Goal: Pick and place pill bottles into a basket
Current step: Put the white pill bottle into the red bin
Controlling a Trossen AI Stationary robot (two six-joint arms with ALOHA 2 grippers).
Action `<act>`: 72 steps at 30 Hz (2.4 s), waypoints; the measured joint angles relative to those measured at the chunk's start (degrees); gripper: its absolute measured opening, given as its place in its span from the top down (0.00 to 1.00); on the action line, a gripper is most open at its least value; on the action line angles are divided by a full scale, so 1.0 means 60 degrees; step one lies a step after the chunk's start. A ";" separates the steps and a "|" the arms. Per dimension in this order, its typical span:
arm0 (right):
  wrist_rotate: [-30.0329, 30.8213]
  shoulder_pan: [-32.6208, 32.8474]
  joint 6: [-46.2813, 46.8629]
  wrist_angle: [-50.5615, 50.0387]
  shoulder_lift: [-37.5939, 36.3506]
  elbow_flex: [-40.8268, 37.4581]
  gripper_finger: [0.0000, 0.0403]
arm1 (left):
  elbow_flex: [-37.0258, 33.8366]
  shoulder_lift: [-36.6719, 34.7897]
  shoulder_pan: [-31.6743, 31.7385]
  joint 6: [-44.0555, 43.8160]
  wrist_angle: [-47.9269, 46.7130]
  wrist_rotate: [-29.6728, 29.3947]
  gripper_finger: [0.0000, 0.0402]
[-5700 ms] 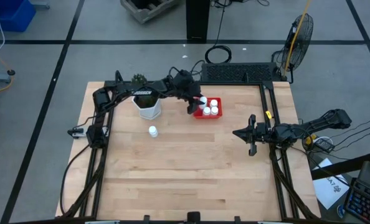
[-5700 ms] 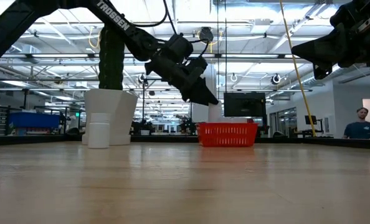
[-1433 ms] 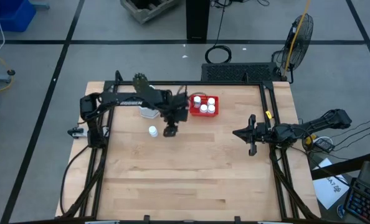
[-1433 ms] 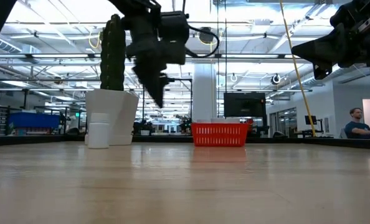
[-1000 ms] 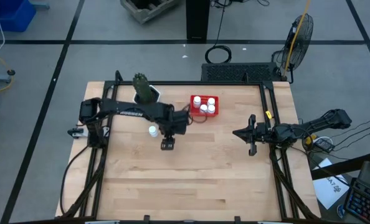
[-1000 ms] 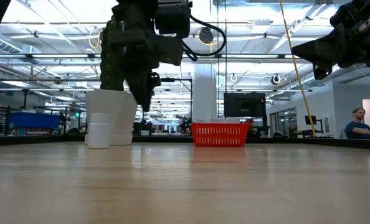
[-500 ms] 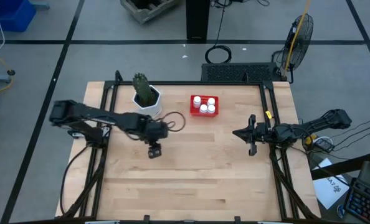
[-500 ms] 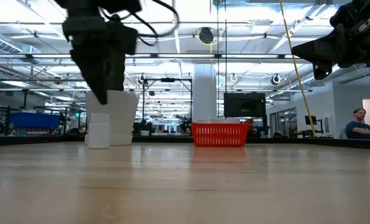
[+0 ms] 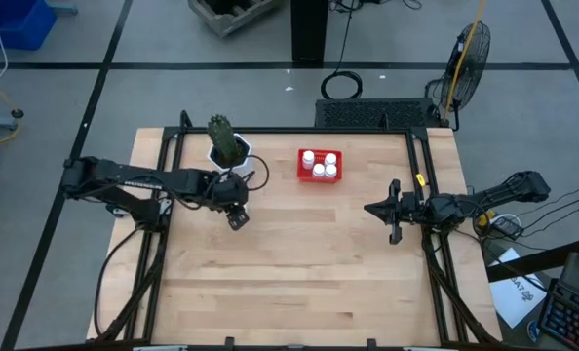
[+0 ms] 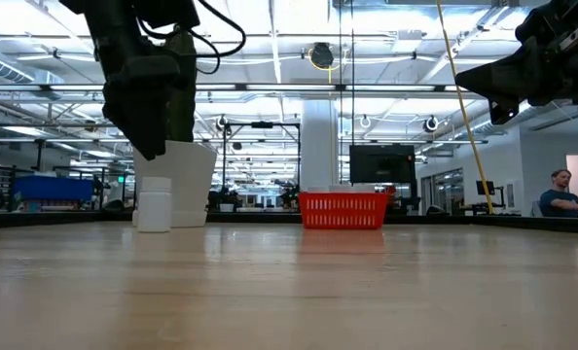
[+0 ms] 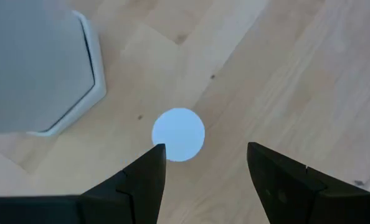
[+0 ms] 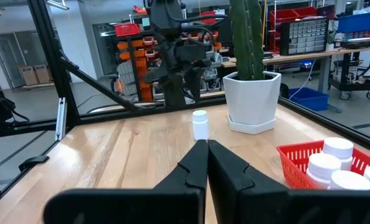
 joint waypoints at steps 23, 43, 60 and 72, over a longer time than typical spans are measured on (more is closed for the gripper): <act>0.0000 0.0002 -0.0001 0.0002 0.0000 0.0000 0.99 | 0.0011 0.1282 0.1030 0.0186 0.0160 0.0529 0.43; 0.0000 0.0003 -0.0001 0.0002 0.0000 0.0002 0.99 | 0.0011 0.1310 0.1030 0.0536 0.0446 0.1116 0.61; 0.0000 0.0004 -0.0001 0.0002 0.0000 -0.0002 0.99 | 0.1051 0.1310 0.0446 0.0476 0.2662 0.2164 0.61; 0.0000 0.0004 -0.0001 0.0002 0.0000 -0.0002 0.99 | 0.5494 0.3347 0.1063 0.2158 -0.0445 0.2390 0.61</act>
